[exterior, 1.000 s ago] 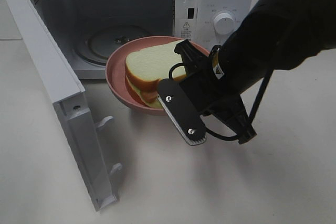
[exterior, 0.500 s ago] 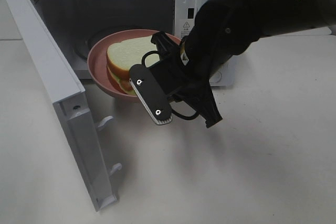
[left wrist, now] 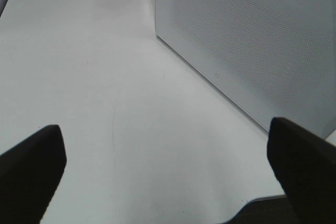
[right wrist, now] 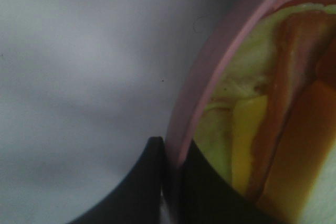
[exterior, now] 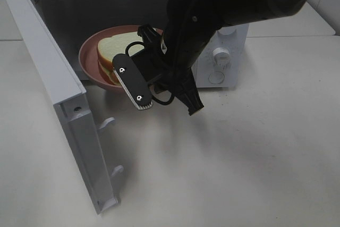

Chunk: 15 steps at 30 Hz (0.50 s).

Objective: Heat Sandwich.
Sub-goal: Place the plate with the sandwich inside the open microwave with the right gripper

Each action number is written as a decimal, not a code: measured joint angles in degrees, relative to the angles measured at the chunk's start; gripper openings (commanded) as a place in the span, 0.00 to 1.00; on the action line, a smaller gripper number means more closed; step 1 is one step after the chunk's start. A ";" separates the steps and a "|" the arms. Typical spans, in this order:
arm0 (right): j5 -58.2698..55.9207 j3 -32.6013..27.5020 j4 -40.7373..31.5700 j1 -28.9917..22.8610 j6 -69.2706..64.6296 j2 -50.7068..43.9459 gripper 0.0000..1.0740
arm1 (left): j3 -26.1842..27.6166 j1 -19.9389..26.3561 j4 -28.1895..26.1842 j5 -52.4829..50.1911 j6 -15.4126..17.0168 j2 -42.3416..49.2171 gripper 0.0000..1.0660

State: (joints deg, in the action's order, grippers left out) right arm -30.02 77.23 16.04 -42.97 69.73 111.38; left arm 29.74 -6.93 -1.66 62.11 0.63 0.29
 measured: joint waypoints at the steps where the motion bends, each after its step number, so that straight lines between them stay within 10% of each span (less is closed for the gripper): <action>1: -0.92 2.01 -0.06 0.00 -0.06 1.03 0.04 | 0.00 0.00 0.00 0.00 0.00 0.00 0.94; 15: -8.82 17.36 0.06 -0.11 -6.19 11.12 0.04 | 0.00 0.00 0.00 0.00 0.00 0.00 0.94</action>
State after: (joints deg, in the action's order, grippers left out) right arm -38.85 94.60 16.10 -43.09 63.54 122.50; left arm 29.74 -6.93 -1.66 62.11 0.63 0.29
